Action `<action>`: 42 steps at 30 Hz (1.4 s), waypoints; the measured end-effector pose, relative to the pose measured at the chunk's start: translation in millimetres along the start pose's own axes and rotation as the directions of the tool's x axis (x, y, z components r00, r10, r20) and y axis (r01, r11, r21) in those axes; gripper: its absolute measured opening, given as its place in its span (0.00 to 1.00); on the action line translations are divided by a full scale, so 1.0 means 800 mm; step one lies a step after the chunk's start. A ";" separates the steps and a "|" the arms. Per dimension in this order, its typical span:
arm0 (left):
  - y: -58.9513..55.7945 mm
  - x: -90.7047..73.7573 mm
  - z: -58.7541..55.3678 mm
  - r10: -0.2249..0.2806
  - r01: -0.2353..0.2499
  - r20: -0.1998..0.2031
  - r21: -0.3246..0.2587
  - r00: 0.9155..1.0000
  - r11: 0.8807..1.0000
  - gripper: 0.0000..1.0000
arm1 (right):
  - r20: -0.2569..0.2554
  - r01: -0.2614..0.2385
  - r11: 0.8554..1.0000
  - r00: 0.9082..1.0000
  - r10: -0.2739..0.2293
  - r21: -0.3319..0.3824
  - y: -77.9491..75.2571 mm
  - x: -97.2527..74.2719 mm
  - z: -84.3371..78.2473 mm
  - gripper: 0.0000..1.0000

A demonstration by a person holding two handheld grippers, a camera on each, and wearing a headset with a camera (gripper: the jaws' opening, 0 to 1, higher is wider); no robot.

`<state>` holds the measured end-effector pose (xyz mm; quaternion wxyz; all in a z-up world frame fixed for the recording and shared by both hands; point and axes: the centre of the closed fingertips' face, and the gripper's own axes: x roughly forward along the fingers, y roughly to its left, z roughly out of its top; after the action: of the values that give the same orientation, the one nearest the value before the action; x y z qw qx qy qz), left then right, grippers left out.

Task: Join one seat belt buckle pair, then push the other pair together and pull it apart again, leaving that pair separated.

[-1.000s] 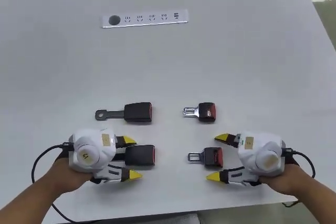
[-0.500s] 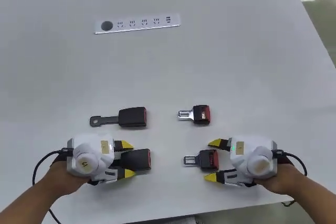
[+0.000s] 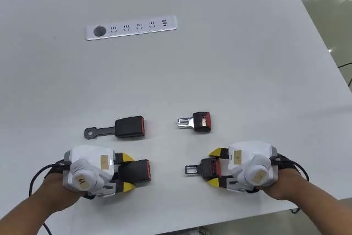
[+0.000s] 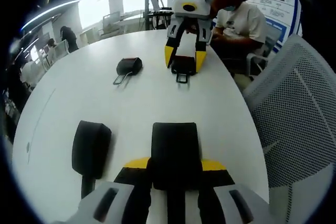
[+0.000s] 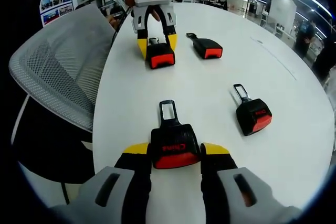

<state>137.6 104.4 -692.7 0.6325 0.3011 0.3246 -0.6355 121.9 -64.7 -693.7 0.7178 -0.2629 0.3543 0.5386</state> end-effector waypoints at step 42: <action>0.002 -0.003 -0.001 -0.034 0.035 -0.066 0.016 0.997 0.999 0.34 | -0.027 -0.032 0.999 0.999 0.031 -0.039 0.016 0.052 0.068 0.34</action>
<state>139.2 106.7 -691.4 0.6081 0.3214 0.3449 -0.6387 129.0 4.6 -693.8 0.6990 -0.2787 0.3572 0.5533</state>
